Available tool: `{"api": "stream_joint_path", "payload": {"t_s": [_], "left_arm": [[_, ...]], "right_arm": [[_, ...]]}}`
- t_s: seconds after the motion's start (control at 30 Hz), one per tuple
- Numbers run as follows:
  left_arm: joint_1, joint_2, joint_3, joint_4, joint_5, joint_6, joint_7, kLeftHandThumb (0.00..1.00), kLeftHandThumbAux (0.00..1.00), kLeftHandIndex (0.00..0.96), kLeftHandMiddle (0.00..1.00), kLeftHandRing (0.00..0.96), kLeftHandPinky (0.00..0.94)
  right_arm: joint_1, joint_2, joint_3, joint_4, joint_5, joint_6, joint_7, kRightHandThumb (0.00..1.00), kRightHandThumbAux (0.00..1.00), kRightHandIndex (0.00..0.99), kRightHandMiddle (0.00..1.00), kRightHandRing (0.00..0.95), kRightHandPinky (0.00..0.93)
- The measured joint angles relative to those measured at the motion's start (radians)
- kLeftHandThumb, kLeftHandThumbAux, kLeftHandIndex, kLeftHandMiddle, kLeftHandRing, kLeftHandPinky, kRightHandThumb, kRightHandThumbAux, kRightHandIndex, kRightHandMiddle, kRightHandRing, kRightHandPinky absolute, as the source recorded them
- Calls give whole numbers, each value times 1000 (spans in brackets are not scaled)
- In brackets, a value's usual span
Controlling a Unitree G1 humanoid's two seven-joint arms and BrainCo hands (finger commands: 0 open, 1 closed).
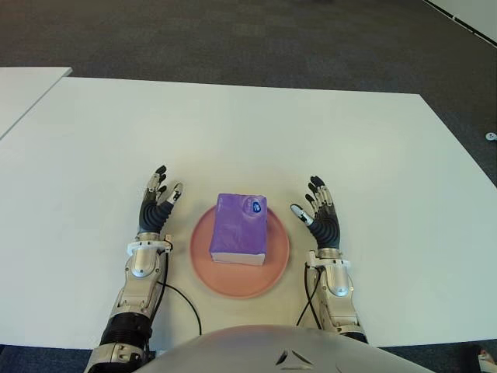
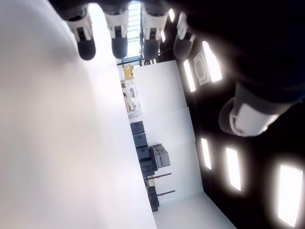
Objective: Put the tissue paper into the plate.
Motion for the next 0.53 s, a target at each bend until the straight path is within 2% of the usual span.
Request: {"api": "stream_joint_path", "payload": {"t_s": [0.53], "left_arm": [[29, 1, 0, -51, -9, 50, -48, 0, 509, 0, 0, 0, 0]], "right_arm": [[-6, 0, -1, 6, -5, -6, 14, 0, 717, 0, 0, 0, 0]]}}
